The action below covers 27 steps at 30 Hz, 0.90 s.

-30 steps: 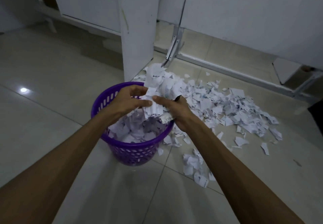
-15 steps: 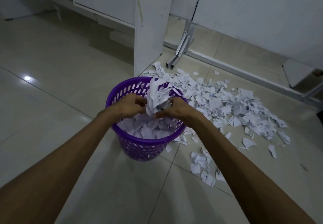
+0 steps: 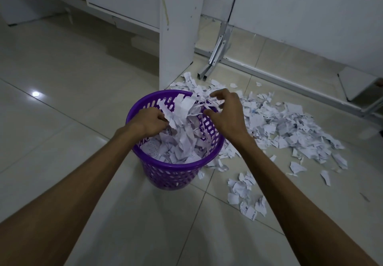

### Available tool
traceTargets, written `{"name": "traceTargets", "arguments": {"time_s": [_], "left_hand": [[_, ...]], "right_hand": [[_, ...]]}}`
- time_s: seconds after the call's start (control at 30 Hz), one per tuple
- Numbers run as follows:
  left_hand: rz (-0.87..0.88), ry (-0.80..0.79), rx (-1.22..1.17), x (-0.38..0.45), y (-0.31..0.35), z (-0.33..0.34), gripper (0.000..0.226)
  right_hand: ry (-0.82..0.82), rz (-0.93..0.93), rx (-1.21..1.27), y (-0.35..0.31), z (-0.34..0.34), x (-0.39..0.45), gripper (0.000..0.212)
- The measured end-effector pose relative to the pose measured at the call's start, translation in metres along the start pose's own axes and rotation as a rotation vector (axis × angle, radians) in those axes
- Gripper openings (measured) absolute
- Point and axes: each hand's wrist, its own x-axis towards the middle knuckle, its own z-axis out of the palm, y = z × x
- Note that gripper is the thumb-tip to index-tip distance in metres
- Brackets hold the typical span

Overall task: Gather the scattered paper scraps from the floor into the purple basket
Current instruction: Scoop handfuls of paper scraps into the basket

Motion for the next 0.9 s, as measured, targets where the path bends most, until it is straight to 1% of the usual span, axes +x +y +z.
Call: {"name": "traceTargets", "arguments": {"time_s": [0.07, 0.1, 0.13, 0.17, 0.23, 0.27, 0.37, 0.47, 0.5, 0.57, 0.67, 0.73, 0.8, 0.83, 0.9], "left_hand": [[-0.008, 0.004, -0.03, 0.0, 0.0, 0.002, 0.026], [-0.01, 0.002, -0.05, 0.0, 0.001, 0.004, 0.027], [-0.011, 0.002, -0.067, -0.001, 0.001, 0.005, 0.028], [-0.013, 0.003, -0.08, -0.001, 0.001, 0.006, 0.028], [-0.011, 0.0, -0.101, -0.001, 0.001, 0.007, 0.028], [-0.013, 0.0, -0.108, -0.003, -0.001, 0.007, 0.028], [-0.018, 0.005, -0.111, -0.004, -0.001, 0.008, 0.027], [0.01, 0.042, -0.065, -0.005, 0.003, 0.006, 0.026], [0.026, 0.054, -0.044, -0.006, 0.005, 0.005, 0.026], [0.052, 0.078, 0.005, -0.007, 0.009, 0.003, 0.028], [0.075, 0.169, 0.092, -0.012, 0.01, -0.001, 0.029], [0.079, 0.224, 0.139, -0.015, 0.009, -0.003, 0.028], [0.087, 0.287, 0.175, -0.017, 0.006, -0.003, 0.025], [0.093, 0.32, 0.188, -0.018, 0.004, -0.004, 0.024], [0.109, 0.384, 0.18, -0.018, 0.0, -0.005, 0.021]], "right_hand": [[-0.086, -0.01, -0.081, 0.007, 0.003, 0.003, 0.058], [-0.14, -0.018, -0.103, 0.01, 0.005, 0.004, 0.06], [-0.168, -0.032, -0.112, 0.012, 0.006, 0.005, 0.055], [-0.159, -0.049, -0.122, 0.014, 0.006, 0.005, 0.047], [-0.071, -0.086, -0.161, 0.014, 0.005, 0.006, 0.027], [-0.033, -0.094, -0.17, 0.013, 0.004, 0.006, 0.02], [0.021, -0.123, -0.177, 0.01, -0.003, 0.007, 0.018], [0.031, -0.224, -0.192, -0.001, -0.004, 0.003, 0.022], [0.006, -0.255, -0.17, -0.006, -0.002, 0.002, 0.022], [-0.104, -0.272, -0.157, -0.014, 0.004, -0.004, 0.024], [-0.308, -0.206, -0.12, -0.02, 0.014, -0.014, 0.026], [-0.425, -0.204, -0.148, -0.021, 0.018, -0.023, 0.029], [-0.582, -0.203, -0.274, -0.022, 0.019, -0.03, 0.044], [-0.625, -0.202, -0.354, -0.023, 0.018, -0.031, 0.053], [-0.61, -0.202, -0.44, -0.023, 0.012, -0.03, 0.066]]}}
